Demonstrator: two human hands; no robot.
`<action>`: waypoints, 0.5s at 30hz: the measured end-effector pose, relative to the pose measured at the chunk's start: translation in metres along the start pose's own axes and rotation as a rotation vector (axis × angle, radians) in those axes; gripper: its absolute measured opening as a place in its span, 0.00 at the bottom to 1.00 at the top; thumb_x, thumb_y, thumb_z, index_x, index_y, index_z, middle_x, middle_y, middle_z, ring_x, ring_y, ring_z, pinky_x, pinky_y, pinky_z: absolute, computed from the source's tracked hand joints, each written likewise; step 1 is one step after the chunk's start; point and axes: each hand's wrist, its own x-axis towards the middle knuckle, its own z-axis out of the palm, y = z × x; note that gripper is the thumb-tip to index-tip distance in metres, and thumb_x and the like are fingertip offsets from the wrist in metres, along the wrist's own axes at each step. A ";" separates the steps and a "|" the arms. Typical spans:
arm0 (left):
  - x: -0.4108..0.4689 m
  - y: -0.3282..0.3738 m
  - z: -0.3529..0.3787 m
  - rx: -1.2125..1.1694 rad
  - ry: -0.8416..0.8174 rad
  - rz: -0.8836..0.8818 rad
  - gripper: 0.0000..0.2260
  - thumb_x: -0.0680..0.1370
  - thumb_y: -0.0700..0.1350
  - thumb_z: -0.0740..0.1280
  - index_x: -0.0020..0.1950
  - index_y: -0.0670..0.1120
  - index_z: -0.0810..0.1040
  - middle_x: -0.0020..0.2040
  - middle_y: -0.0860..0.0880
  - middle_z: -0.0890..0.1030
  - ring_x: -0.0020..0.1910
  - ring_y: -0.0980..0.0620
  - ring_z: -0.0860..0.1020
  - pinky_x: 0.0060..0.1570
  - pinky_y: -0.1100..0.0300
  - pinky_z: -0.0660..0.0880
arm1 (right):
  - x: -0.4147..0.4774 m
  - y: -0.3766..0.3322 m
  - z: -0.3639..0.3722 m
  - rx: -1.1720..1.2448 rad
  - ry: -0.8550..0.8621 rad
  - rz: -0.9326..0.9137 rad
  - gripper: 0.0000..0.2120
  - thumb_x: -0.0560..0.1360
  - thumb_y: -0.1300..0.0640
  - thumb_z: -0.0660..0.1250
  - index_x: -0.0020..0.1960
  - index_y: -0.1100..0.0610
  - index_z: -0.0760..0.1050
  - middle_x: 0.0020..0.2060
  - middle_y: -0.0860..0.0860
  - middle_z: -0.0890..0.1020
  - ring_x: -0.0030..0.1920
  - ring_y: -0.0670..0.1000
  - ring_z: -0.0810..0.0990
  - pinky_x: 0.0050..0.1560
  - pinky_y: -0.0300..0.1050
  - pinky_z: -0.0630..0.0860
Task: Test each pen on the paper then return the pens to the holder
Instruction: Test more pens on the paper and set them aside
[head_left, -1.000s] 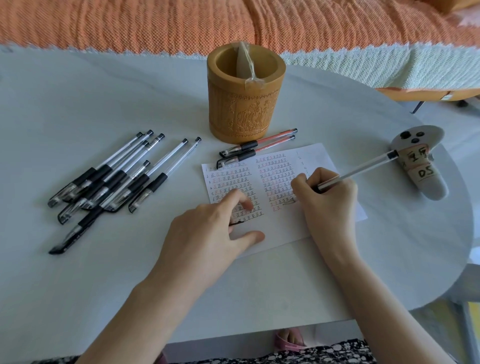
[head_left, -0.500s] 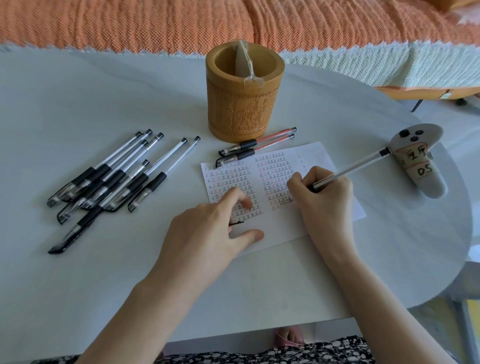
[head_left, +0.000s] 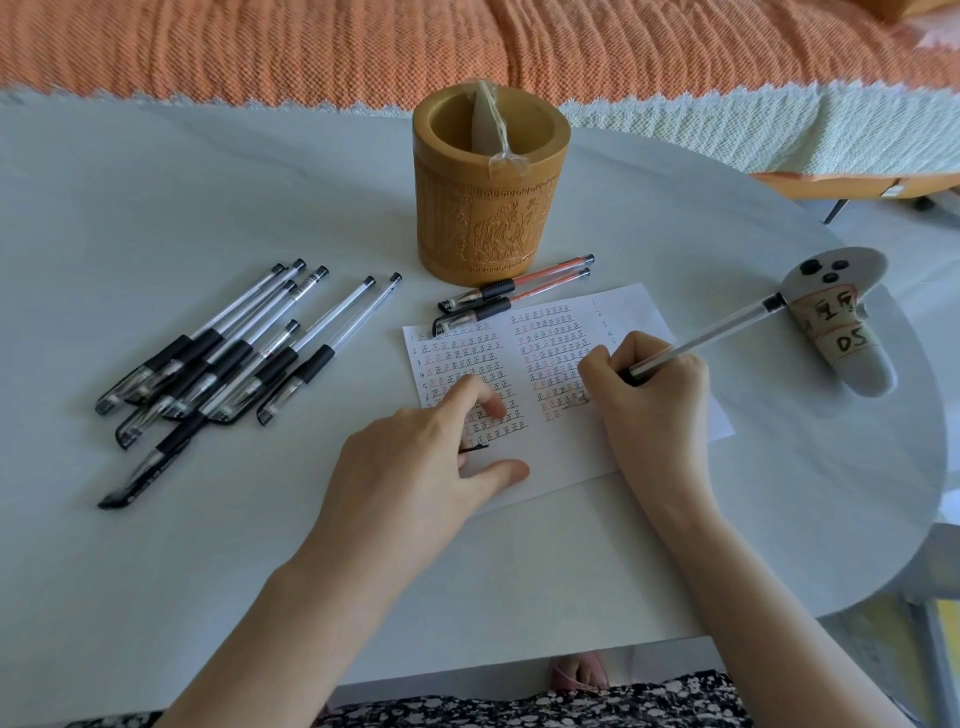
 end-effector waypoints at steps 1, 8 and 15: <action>0.000 0.000 0.000 0.002 0.002 0.001 0.17 0.69 0.64 0.66 0.53 0.60 0.66 0.37 0.55 0.75 0.43 0.61 0.78 0.42 0.60 0.74 | 0.000 0.000 0.000 0.004 0.000 0.002 0.16 0.69 0.66 0.65 0.29 0.67 0.60 0.24 0.49 0.58 0.28 0.47 0.55 0.27 0.38 0.52; 0.000 0.000 0.000 0.009 0.009 0.004 0.17 0.69 0.65 0.66 0.53 0.60 0.67 0.36 0.56 0.74 0.42 0.60 0.78 0.42 0.60 0.73 | 0.000 0.000 0.000 0.000 -0.014 -0.011 0.17 0.68 0.67 0.66 0.28 0.63 0.58 0.23 0.48 0.57 0.28 0.47 0.55 0.27 0.36 0.52; 0.000 0.000 0.000 0.007 0.003 0.001 0.17 0.69 0.65 0.65 0.53 0.60 0.66 0.37 0.56 0.74 0.43 0.61 0.78 0.42 0.60 0.73 | 0.000 -0.001 -0.001 -0.004 -0.028 -0.007 0.17 0.67 0.68 0.65 0.28 0.63 0.57 0.23 0.48 0.57 0.28 0.47 0.54 0.26 0.36 0.52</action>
